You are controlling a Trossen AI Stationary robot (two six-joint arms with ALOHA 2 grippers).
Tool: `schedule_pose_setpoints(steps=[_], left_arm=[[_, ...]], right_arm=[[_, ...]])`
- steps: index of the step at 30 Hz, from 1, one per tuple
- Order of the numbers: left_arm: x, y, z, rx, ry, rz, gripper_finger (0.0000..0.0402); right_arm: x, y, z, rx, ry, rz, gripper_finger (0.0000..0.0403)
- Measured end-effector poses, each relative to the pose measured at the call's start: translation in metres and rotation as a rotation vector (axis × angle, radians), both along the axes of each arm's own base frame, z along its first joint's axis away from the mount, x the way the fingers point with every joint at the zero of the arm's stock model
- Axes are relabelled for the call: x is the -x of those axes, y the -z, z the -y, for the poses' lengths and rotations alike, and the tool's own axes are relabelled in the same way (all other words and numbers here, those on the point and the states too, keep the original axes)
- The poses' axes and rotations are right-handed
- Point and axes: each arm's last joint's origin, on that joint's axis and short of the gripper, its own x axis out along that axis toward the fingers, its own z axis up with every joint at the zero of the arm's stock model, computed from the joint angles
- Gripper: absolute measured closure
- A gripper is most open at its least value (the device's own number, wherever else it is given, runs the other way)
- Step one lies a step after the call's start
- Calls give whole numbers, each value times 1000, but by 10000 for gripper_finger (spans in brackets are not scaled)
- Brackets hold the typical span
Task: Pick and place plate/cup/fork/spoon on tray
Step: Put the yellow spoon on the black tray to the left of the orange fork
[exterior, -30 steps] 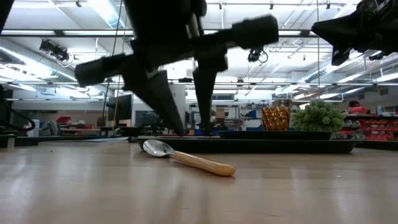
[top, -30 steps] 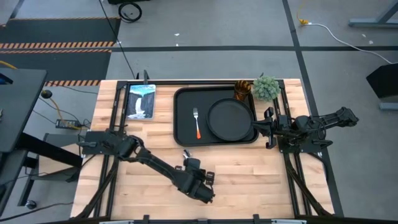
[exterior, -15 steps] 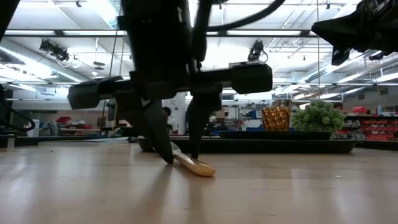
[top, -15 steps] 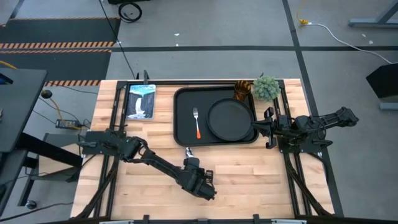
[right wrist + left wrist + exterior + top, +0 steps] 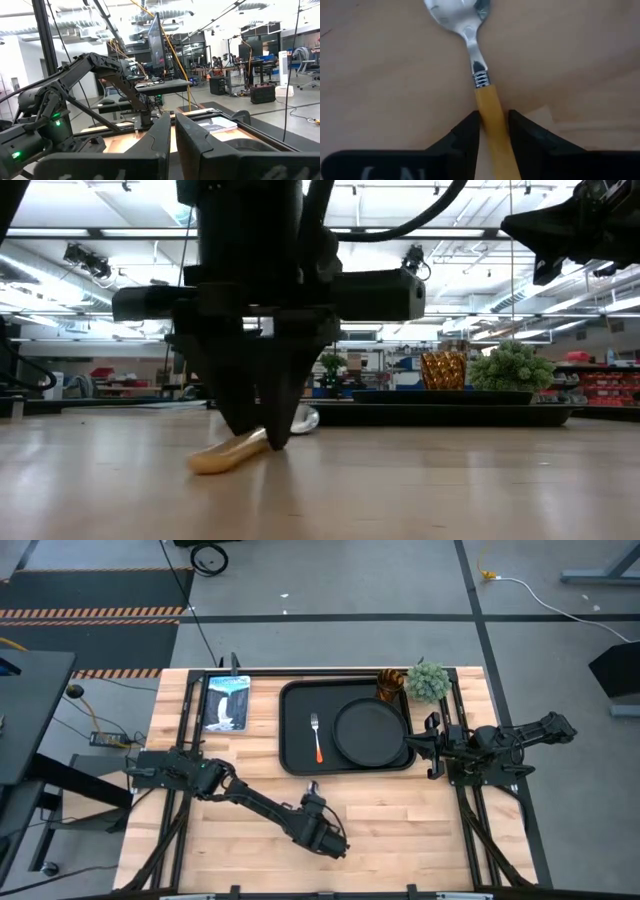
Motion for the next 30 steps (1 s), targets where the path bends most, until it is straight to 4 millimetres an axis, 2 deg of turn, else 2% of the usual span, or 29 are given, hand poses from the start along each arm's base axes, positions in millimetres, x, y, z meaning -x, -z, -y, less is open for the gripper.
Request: schedule_pose_setpoints(steps=[4, 11, 18, 22, 27, 30], left_arm=[[0, -3, 1, 9, 54, -24, 304], [1, -3, 1, 16, 38, -30, 343], [1, -6, 2, -21, 32, 11, 341], [3, -14, 3, -49, 32, 45, 343], [5, -36, 1, -64, 16, 107, 342], [5, -41, -2, -97, 12, 127, 342]], right_arm=[[0, 0, 0, 0, 0, 0, 369], [0, 0, 0, 0, 0, 0, 369], [0, 0, 0, 0, 0, 0, 369], [0, 0, 0, 0, 0, 0, 369], [0, 0, 0, 0, 0, 0, 369], [0, 0, 0, 0, 0, 0, 369]])
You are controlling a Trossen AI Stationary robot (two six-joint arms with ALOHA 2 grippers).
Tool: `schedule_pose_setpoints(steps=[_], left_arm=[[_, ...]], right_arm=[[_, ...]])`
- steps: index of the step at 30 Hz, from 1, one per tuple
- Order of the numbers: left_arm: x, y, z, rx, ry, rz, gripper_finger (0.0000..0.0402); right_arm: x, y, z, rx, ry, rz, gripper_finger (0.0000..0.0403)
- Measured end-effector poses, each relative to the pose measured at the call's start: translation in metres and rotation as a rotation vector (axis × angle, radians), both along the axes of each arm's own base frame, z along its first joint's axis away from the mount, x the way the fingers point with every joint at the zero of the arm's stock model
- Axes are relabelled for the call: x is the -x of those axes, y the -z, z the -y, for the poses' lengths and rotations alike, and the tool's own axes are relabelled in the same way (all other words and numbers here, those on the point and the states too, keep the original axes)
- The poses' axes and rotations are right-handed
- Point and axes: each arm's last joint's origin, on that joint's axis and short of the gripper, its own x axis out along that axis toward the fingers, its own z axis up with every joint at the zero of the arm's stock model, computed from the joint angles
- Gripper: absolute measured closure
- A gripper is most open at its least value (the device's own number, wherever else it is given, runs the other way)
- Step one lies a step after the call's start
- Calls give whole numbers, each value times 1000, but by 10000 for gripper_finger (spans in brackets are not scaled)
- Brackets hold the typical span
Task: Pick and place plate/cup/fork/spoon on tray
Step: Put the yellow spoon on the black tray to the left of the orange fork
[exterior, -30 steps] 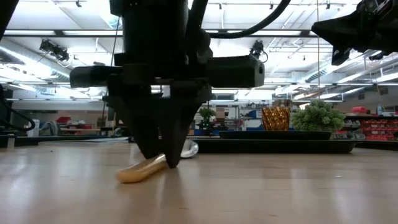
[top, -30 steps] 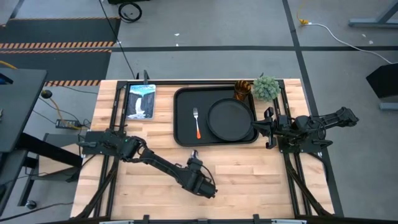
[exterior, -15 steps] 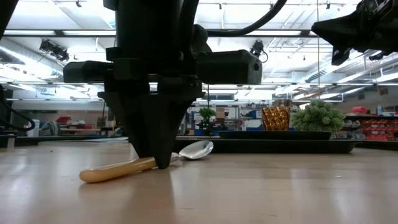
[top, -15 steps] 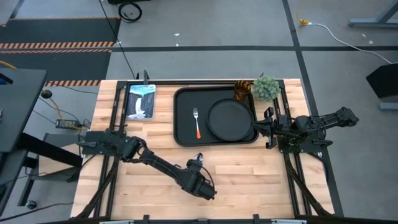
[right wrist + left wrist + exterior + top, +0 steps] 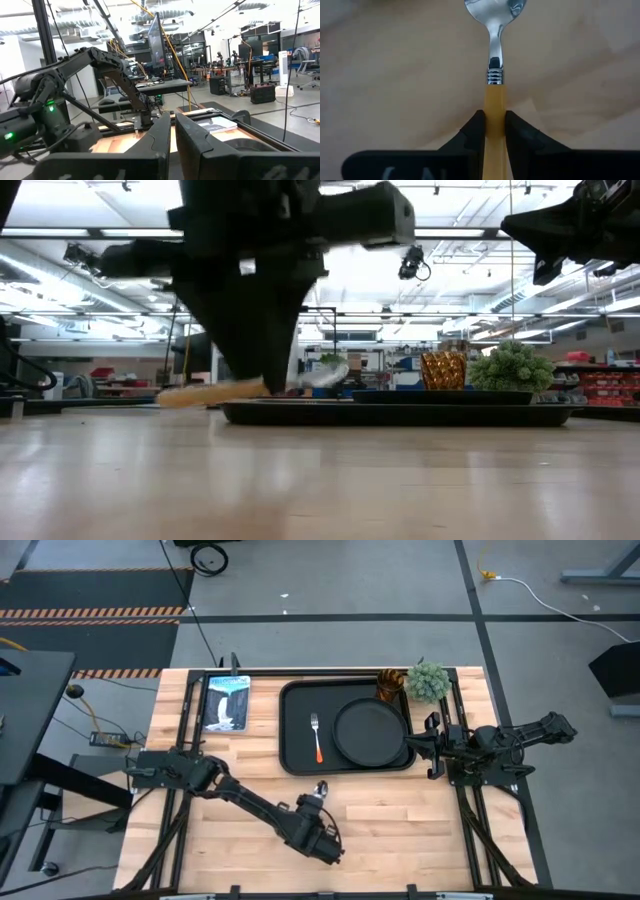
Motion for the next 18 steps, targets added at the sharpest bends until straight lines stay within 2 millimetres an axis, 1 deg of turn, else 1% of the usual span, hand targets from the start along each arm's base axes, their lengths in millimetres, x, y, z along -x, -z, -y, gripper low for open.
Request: schedule_pose_setpoints(steps=[4, 6, 11, 14, 18], left_arm=[[4, -14, -9, -74, -65, 36, 341], [3, -15, -17, -105, -103, 32, 339], [-7, -15, -45, -127, -179, 15, 337], [-14, -15, -63, -130, -191, -4, 336], [-19, -16, -91, -105, -188, -89, 336]], right_arm=[[0, 0, 0, 0, -1, 0, 369], [0, 0, 0, 0, 0, -1, 369], [0, 0, 0, 1, -1, -1, 369], [0, 0, 0, 0, -1, -1, 369], [0, 0, 0, 0, -1, 0, 369]])
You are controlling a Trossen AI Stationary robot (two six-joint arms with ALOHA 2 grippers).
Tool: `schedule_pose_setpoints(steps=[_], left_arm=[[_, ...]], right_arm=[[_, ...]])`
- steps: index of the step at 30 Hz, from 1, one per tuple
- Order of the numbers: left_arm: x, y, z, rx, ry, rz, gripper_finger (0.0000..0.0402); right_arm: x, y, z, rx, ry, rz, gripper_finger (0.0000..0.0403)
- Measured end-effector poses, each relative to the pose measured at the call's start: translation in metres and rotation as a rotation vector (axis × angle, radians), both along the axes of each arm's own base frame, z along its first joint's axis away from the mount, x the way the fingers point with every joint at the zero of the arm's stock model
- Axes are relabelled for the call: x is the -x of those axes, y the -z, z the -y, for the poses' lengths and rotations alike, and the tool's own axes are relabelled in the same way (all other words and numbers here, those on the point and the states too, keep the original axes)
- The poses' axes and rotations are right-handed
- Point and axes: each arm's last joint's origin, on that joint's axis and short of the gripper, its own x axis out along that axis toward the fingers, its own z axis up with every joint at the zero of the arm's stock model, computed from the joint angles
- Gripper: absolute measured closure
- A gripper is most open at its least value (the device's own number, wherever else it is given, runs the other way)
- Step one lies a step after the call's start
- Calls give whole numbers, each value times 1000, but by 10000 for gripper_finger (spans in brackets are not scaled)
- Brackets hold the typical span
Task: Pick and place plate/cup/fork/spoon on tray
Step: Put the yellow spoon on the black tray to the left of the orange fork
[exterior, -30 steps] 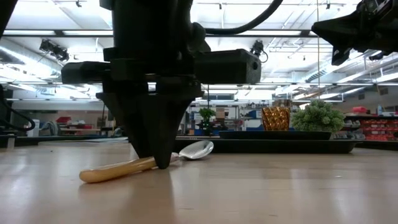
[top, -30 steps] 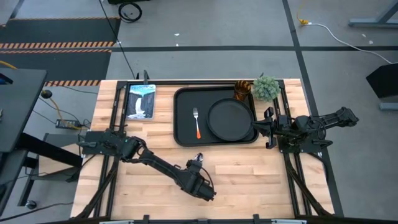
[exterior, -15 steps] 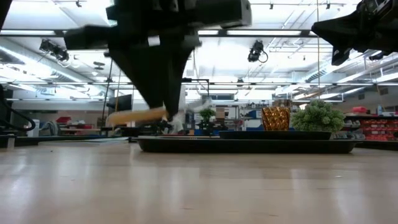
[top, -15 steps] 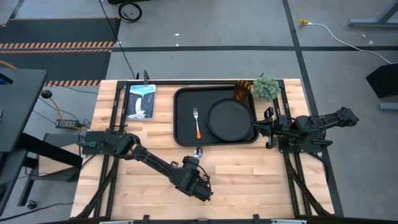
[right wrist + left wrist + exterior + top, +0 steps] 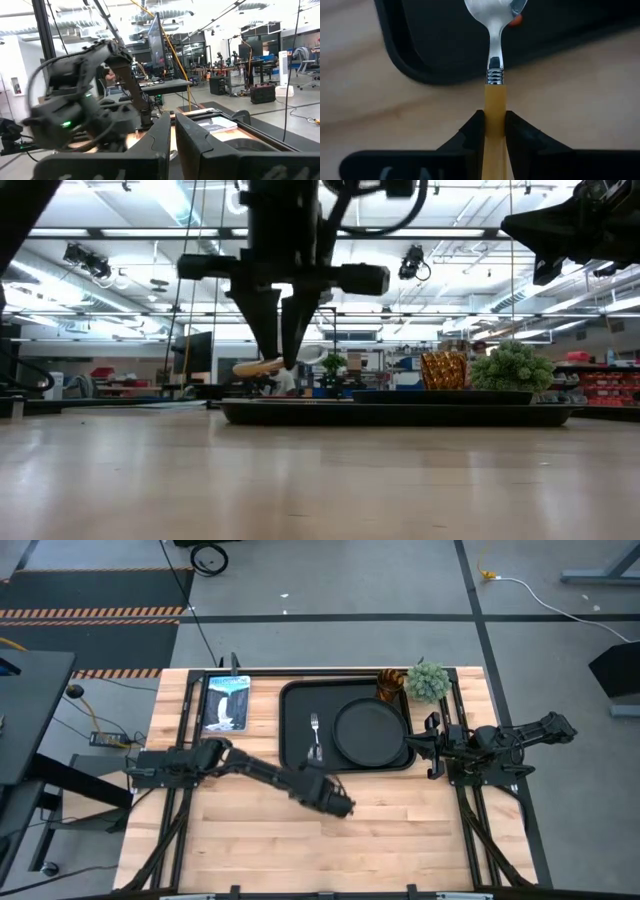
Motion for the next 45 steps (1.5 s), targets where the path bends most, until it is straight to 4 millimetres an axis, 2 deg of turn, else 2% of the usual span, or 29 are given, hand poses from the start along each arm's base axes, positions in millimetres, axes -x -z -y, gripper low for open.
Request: schedule_pose_setpoints(steps=[7, 13, 20, 27, 35, 39, 45], left_arm=[[-4, -18, -57, 3, -26, -55, 336], [-9, -19, -106, -28, -62, -67, 336], [-9, -17, -142, -40, -90, -79, 336], [-8, -15, -154, -73, -106, -83, 336], [3, 11, -151, -34, -95, -187, 342], [1, 20, -151, -28, -92, -150, 342], [-3, 35, -165, 0, -86, -77, 342]], right_arm=[[0, 0, 0, 0, 0, 0, 369], [0, 0, 0, 0, 0, -2, 369], [0, 0, 0, 0, 0, -1, 369], [0, 0, 0, 0, 0, 0, 369], [0, 0, 0, 0, 0, 0, 369], [0, 0, 0, 0, 0, 0, 369], [0, 0, 0, 0, 1, 0, 369]])
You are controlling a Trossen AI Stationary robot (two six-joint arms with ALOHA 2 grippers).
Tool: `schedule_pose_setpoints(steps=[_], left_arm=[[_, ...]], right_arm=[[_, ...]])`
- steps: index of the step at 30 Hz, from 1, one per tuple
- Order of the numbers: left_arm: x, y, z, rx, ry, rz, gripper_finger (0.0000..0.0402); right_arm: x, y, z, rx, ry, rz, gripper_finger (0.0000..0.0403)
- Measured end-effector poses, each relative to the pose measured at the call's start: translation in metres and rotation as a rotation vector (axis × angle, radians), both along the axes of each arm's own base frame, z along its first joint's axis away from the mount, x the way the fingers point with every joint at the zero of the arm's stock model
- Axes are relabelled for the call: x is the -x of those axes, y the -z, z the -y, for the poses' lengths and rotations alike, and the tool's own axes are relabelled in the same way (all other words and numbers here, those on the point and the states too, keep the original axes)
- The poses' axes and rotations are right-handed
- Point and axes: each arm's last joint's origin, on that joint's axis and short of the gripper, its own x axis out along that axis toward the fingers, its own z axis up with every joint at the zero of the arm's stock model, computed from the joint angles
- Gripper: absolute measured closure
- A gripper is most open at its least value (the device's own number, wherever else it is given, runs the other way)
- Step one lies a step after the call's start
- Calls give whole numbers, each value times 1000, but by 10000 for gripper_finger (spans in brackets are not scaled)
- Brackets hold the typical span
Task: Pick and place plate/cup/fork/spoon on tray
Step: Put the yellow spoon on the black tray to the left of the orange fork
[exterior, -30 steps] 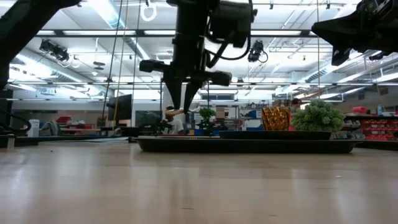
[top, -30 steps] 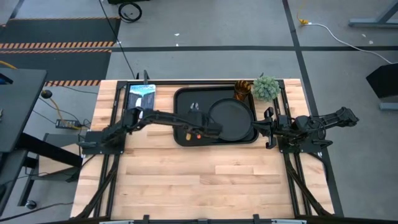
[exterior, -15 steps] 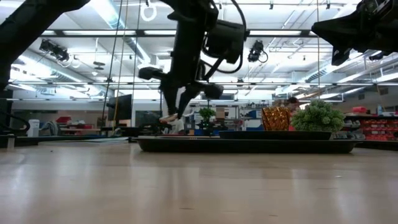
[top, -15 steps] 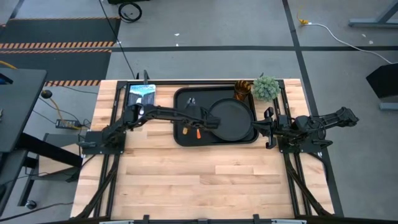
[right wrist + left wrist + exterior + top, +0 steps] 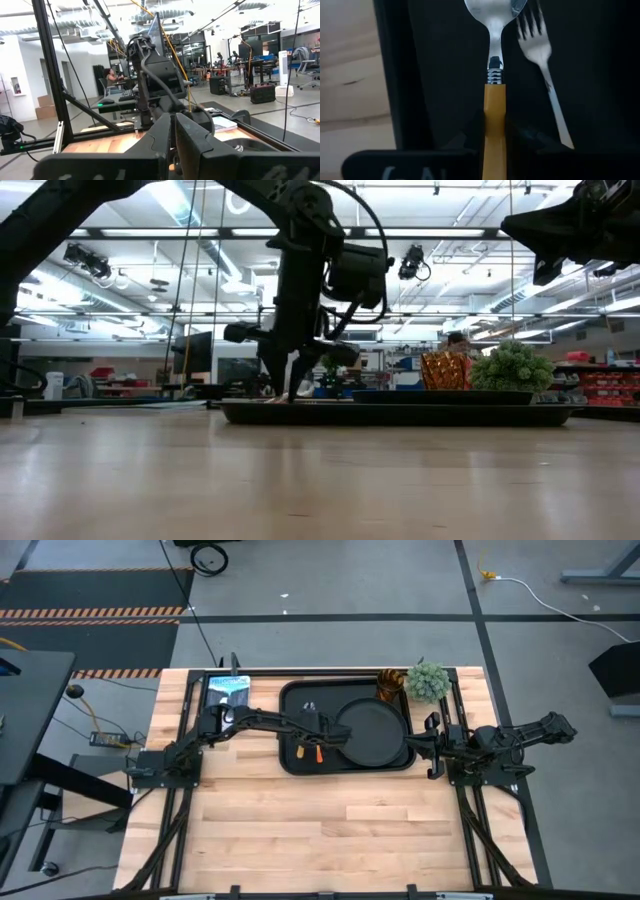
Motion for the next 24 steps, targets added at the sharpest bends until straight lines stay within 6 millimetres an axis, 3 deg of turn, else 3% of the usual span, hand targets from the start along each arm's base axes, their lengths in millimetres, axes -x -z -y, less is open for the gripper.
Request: schedule_pose_setpoints(steps=[15, 24], left_arm=[[3, 5, -10, 24, -99, 36, 342], [3, 6, -13, 122, -166, 66, 340]], right_arm=[[0, 0, 0, 0, -1, 0, 369], [0, 0, 0, 0, -1, 0, 369]])
